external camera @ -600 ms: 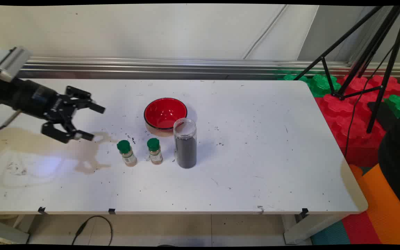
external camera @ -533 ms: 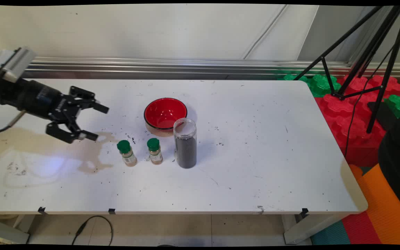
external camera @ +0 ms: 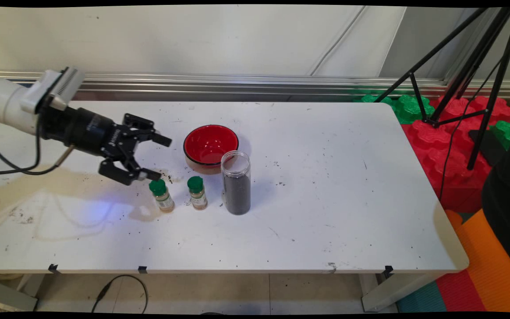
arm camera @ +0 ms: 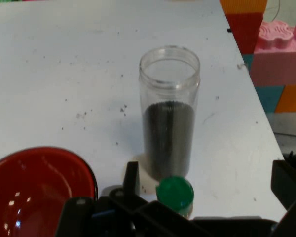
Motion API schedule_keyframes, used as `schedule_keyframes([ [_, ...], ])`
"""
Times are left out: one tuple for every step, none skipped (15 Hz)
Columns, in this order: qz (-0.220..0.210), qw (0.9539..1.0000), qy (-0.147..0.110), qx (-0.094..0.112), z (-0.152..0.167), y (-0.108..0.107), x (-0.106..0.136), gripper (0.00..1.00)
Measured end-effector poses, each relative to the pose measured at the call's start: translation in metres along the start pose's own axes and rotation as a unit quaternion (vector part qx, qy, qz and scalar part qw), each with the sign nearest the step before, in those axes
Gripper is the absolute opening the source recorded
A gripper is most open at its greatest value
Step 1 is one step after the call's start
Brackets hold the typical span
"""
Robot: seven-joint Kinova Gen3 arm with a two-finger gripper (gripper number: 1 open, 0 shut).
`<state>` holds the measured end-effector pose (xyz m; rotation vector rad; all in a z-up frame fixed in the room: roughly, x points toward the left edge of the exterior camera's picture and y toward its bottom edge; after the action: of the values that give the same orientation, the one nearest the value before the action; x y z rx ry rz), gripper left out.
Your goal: Pick up the black seasoning powder from the table
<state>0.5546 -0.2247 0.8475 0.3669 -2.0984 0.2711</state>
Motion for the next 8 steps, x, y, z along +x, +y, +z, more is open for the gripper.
schedule_keyframes([
  [0.000,1.0000,0.004,0.000,0.007,-0.001,0.001,1.00],
  [0.000,1.0000,0.007,0.000,0.012,-0.001,0.002,1.00],
  [0.000,1.0000,0.009,0.000,0.016,-0.002,0.003,1.00],
  [0.000,0.9999,0.013,-0.001,0.021,-0.002,0.003,1.00],
  [0.000,0.9999,0.016,-0.001,0.027,-0.003,0.004,1.00],
  [0.000,0.9998,0.020,-0.001,0.032,-0.003,0.005,1.00],
  [0.001,0.9998,0.022,-0.001,0.036,-0.004,0.005,1.00],
  [0.002,0.9997,0.025,-0.001,0.042,-0.005,0.005,1.00],
])
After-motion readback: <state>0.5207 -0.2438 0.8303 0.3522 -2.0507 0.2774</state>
